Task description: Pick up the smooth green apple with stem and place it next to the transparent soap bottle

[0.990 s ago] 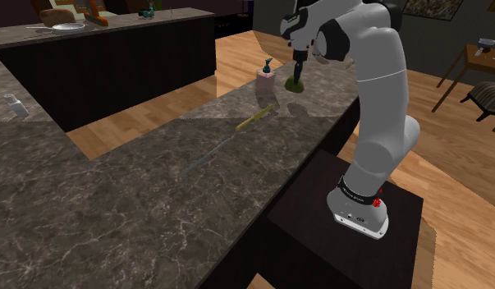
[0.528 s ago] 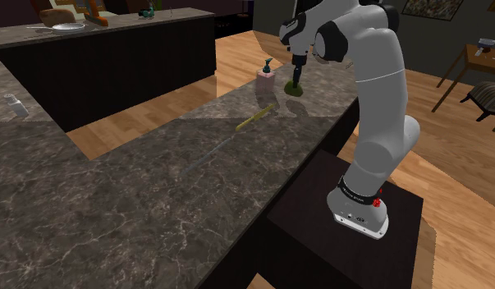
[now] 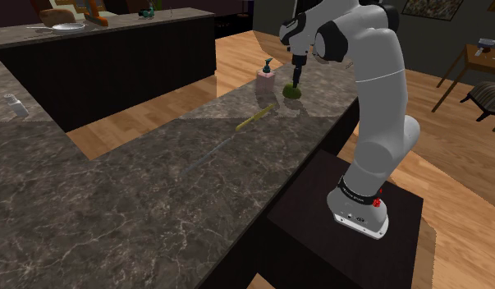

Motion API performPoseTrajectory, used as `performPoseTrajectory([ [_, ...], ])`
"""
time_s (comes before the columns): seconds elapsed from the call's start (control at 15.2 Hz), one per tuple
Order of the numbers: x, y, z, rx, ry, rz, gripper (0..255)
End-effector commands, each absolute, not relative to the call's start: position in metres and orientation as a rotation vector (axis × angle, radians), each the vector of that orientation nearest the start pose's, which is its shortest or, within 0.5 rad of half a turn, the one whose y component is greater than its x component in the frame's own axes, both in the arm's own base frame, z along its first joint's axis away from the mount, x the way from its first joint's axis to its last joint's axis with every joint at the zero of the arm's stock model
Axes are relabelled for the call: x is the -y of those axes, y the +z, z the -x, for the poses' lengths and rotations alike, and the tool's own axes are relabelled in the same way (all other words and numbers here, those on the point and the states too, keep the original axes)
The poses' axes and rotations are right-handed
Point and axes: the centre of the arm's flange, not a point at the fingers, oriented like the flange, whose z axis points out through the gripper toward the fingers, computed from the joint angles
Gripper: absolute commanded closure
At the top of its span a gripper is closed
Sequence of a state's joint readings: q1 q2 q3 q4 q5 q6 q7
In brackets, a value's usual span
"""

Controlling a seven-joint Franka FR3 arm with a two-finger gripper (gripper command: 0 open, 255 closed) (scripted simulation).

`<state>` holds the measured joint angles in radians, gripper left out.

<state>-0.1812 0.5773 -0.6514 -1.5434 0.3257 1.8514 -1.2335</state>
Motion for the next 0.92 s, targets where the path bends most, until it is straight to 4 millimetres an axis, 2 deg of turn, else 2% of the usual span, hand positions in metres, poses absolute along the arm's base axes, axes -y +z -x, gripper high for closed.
performPoseTrajectory([
  [0.0, 0.432, 0.356, -0.514, 0.514, 0.161, 2.989, 0],
  [0.07, 0.432, 0.356, -0.514, 0.514, 0.161, 2.989, 0],
  [0.33, 0.436, 0.405, -0.521, 0.514, 0.161, 2.989, 0],
  [0.86, 0.436, 0.405, -0.521, 0.514, 0.161, 2.989, 0],
])
